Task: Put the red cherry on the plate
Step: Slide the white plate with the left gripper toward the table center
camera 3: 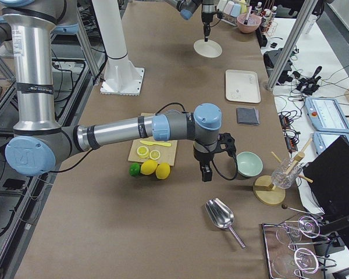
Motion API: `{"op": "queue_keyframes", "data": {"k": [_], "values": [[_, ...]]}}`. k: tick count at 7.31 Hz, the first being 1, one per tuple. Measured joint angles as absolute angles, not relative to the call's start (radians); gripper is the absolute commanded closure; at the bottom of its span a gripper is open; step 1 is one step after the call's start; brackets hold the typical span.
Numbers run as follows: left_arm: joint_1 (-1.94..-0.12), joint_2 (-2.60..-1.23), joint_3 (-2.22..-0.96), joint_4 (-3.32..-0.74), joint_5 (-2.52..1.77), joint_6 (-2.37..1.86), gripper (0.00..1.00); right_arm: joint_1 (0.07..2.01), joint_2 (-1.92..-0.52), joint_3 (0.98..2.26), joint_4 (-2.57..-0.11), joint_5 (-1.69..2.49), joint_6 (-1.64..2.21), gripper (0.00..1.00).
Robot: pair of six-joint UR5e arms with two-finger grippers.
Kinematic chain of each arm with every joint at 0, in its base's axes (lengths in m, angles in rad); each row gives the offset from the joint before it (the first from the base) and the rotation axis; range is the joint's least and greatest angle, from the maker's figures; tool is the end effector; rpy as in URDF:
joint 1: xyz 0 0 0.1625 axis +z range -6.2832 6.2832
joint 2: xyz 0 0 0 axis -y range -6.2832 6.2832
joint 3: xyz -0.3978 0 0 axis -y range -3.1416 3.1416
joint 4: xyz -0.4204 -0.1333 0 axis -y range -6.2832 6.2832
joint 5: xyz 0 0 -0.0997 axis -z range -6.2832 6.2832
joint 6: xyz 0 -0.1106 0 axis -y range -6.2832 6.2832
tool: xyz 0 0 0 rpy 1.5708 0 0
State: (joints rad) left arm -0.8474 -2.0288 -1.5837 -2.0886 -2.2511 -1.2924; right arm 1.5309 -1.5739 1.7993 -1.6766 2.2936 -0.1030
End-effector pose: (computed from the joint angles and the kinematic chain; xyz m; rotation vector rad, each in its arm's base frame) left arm 0.4005 -0.5498 0.2926 -0.0205 1.1306 -0.1712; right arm 0.0395 -0.5194 0.5368 0.1372 -0.7189 -0.1797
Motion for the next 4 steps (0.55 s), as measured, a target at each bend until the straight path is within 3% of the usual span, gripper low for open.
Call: {"op": "queue_keyframes", "data": {"k": [4], "values": [[-0.639, -2.194, -1.503, -2.094, -2.022, -1.508, 1.0, 1.531, -1.581, 1.803, -1.677, 2.292, -0.106, 0.0]]}}
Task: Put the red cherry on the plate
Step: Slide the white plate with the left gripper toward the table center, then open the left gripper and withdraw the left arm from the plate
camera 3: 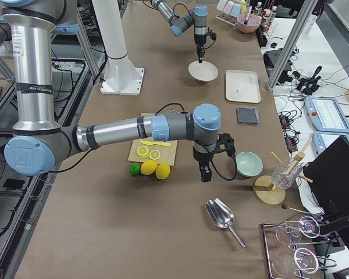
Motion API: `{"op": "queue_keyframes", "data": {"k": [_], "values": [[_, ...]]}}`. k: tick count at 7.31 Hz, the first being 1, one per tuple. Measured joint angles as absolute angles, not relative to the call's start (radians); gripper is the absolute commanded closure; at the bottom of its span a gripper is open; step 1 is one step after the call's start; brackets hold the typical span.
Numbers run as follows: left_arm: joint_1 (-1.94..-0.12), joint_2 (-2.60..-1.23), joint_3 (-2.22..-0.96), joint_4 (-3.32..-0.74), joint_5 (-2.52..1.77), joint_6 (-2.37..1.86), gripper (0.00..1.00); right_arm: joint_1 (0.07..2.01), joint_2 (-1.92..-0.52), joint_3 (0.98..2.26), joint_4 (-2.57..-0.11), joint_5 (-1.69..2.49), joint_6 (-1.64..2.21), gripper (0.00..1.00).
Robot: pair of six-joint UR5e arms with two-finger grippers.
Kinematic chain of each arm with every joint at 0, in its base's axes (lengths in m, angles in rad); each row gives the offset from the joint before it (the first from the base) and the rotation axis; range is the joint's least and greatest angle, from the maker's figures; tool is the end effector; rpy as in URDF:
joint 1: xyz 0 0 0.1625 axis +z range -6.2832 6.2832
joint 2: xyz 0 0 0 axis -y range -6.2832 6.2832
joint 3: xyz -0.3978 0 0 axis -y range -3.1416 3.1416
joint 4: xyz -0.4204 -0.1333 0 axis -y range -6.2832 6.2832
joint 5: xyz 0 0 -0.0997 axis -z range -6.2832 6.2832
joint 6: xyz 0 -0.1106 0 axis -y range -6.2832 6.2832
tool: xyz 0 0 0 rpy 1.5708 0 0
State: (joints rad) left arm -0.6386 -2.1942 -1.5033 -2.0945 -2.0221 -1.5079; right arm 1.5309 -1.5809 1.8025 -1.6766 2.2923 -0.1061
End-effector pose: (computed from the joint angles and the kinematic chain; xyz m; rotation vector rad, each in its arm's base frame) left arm 0.5307 -0.4999 0.2227 -0.0172 1.1362 -0.2692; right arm 0.0397 -0.5167 0.5388 0.1347 -0.7176 -0.1812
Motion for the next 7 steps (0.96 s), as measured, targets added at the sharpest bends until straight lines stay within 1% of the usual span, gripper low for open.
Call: {"op": "queue_keyframes", "data": {"k": [1, 2, 5, 7], "values": [[-0.611, -2.204, -1.496, -2.097, -1.983, -1.523, 1.0, 1.531, -1.582, 1.803, -1.677, 2.292, -0.106, 0.0], [-0.591, -2.207, -1.491, -2.099, -1.95, -1.529, 0.03, 1.531, -1.583, 1.803, -1.677, 2.292, -0.106, 0.0], [-0.583, -2.2, -1.49, -2.11, -1.921, -1.499, 0.02, 1.531, -1.582, 1.801, -1.677, 2.292, -0.106, 0.0], [-0.63, -2.179, -1.505, -2.105, -1.983, -1.467, 0.02, 1.531, -1.582, 1.801, -1.677, 2.292, -0.105, 0.0]]}}
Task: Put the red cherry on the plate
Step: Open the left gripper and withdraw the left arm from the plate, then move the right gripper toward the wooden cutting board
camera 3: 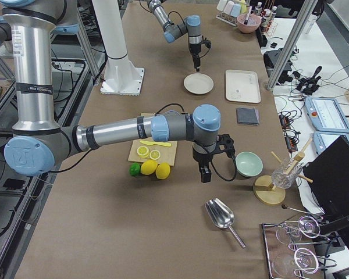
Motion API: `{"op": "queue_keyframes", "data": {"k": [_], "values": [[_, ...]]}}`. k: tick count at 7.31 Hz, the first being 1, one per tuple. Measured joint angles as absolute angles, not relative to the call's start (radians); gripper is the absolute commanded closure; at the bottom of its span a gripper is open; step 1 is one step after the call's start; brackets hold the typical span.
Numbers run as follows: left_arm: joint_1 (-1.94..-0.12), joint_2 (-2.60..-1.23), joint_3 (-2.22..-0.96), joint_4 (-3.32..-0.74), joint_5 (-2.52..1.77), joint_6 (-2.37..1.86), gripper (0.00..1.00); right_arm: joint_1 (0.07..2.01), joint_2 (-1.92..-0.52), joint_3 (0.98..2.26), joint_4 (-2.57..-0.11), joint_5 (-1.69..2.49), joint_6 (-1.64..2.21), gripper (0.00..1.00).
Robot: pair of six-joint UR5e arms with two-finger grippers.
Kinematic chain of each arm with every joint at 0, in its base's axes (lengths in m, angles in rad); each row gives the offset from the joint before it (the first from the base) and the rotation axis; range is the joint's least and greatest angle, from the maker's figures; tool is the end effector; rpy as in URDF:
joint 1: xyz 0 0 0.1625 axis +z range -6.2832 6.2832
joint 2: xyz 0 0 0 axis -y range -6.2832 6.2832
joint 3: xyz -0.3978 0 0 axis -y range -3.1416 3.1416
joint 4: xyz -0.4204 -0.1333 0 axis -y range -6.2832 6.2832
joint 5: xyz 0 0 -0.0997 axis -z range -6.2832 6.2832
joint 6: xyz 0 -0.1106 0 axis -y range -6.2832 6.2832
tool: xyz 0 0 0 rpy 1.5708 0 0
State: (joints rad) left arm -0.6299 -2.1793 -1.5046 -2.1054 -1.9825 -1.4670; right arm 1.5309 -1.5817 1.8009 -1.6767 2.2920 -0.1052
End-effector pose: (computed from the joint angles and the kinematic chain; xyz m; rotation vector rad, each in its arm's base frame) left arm 0.5326 -0.4984 0.2322 0.0344 1.1242 -0.2481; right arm 0.0397 -0.5164 0.5401 0.1320 -0.7175 -0.1795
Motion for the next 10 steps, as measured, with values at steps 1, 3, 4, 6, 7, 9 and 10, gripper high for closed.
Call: {"op": "queue_keyframes", "data": {"k": [1, 3, 4, 6, 7, 9, 10], "values": [[-0.69, -2.129, -1.542, -2.102, -2.066, -1.424, 0.02, 1.531, -1.58, 1.801, -1.677, 2.294, -0.102, 0.0], [-0.88, -1.974, -1.629, -2.096, -2.263, -1.226, 0.02, 1.531, -1.578, 1.802, -1.678, 2.297, -0.095, 0.0], [-0.991, -1.884, -1.645, -2.094, -2.356, -1.069, 0.02, 1.531, -1.577, 1.802, -1.678, 2.298, -0.094, 0.0], [-1.184, -1.724, -1.648, -2.004, -2.438, -0.666, 0.02, 1.531, -1.576, 1.799, -1.681, 2.298, -0.092, 0.0], [-1.275, -1.689, -1.648, -1.876, -2.444, -0.435, 0.02, 1.531, -1.575, 1.798, -1.684, 2.299, -0.091, 0.0], [-1.419, -1.648, -1.65, -1.655, -2.436, -0.078, 0.02, 1.531, -1.575, 1.79, -1.688, 2.312, -0.09, 0.0], [-1.459, -1.616, -1.651, -1.615, -2.417, 0.013, 0.02, 1.531, -1.577, 1.786, -1.689, 2.315, -0.09, 0.0]]}}
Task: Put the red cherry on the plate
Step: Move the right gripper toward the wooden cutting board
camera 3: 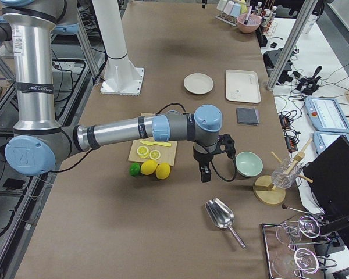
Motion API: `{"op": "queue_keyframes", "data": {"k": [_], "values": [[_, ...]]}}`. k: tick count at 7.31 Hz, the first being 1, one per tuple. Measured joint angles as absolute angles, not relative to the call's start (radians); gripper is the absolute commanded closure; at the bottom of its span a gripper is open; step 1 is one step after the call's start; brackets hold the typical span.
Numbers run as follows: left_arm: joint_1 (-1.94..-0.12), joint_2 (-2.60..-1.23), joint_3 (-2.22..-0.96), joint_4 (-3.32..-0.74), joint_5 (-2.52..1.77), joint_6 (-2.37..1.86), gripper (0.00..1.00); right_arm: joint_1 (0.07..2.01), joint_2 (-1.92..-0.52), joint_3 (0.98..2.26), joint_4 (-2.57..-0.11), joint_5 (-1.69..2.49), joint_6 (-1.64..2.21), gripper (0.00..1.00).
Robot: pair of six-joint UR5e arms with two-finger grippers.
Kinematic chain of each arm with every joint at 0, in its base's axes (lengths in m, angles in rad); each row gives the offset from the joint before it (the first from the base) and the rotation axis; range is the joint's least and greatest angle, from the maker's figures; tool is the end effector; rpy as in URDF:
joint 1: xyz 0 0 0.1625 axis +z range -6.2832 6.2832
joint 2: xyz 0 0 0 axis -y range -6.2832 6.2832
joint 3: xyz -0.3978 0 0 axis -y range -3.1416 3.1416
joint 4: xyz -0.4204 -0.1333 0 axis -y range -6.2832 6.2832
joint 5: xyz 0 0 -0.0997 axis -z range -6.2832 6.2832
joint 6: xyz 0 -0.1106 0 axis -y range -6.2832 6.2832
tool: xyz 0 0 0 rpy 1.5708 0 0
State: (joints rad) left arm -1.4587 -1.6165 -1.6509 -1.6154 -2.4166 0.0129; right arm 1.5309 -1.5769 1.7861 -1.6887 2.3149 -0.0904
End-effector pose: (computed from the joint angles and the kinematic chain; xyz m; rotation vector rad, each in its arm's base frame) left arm 0.0109 -0.5482 0.5625 0.1183 0.8518 0.1893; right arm 0.0378 -0.5174 0.5449 0.1059 -0.7419 -0.1581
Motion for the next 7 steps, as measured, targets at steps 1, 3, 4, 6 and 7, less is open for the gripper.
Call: {"op": "queue_keyframes", "data": {"k": [1, 3, 4, 6, 7], "values": [[-1.479, -1.588, -1.65, -1.601, -2.392, 0.075, 0.02, 1.531, -1.58, 1.782, -1.689, 2.315, -0.09, 0.0], [-1.507, -1.551, -1.661, -1.594, -2.368, 0.14, 0.02, 1.503, -1.567, 1.796, -1.688, 2.326, -0.025, 0.0], [-1.513, -1.522, -1.686, -1.594, -2.364, 0.147, 0.02, 1.461, -1.552, 1.824, -1.687, 2.334, 0.059, 0.0], [-1.515, -1.469, -1.738, -1.594, -2.363, 0.145, 0.02, 1.355, -1.506, 1.884, -1.683, 2.351, 0.271, 0.01], [-1.513, -1.46, -1.748, -1.594, -2.362, 0.135, 0.02, 1.306, -1.484, 1.906, -1.68, 2.354, 0.372, 0.01]]}}
